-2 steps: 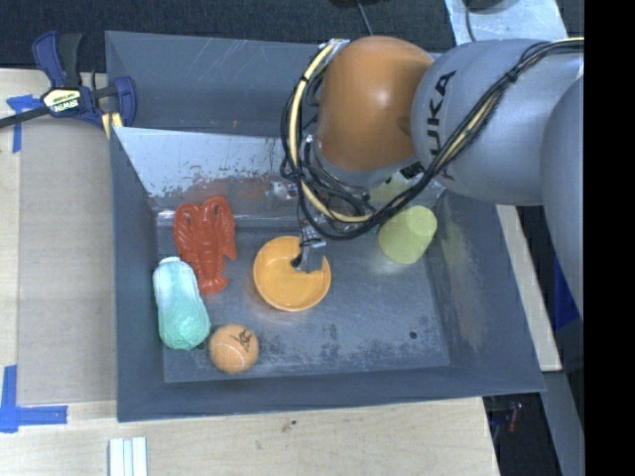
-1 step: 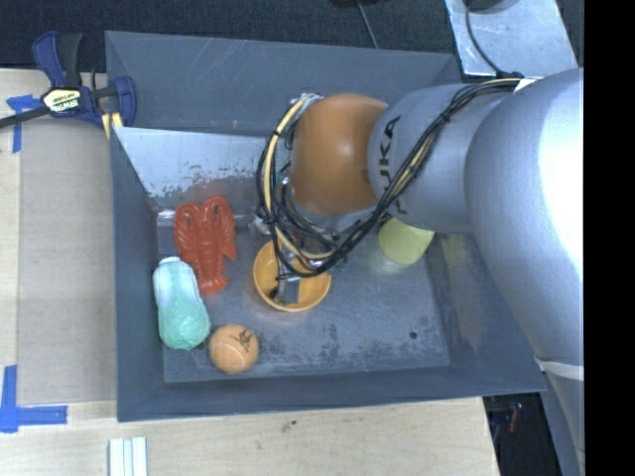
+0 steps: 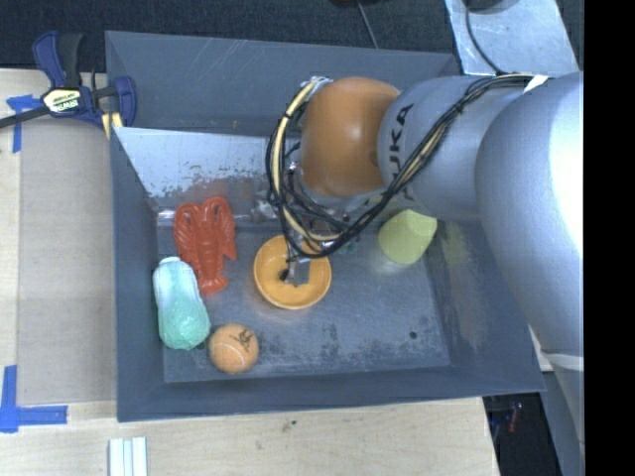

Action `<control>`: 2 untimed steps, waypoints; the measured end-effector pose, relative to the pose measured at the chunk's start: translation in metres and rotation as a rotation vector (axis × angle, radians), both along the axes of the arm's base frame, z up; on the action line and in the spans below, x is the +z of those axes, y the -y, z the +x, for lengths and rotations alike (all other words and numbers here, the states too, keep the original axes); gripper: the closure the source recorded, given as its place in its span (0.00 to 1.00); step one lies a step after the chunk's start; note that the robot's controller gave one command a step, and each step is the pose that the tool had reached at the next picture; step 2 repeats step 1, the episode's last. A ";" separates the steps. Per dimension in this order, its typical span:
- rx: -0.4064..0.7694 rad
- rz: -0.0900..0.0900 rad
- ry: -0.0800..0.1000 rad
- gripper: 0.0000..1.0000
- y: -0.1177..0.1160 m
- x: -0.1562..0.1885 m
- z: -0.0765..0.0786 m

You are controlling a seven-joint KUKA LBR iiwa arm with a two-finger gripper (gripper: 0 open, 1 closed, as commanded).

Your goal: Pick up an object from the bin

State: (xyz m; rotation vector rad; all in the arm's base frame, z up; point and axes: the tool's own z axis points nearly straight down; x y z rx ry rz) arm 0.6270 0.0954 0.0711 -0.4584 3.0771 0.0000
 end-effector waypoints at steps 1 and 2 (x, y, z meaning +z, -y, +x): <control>-0.128 0.003 -0.016 1.00 0.025 0.001 -0.037; -0.128 0.003 -0.016 1.00 0.025 0.001 -0.037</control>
Offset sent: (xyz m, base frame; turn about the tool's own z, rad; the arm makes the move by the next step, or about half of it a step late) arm 0.0000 0.0000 0.0000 0.0000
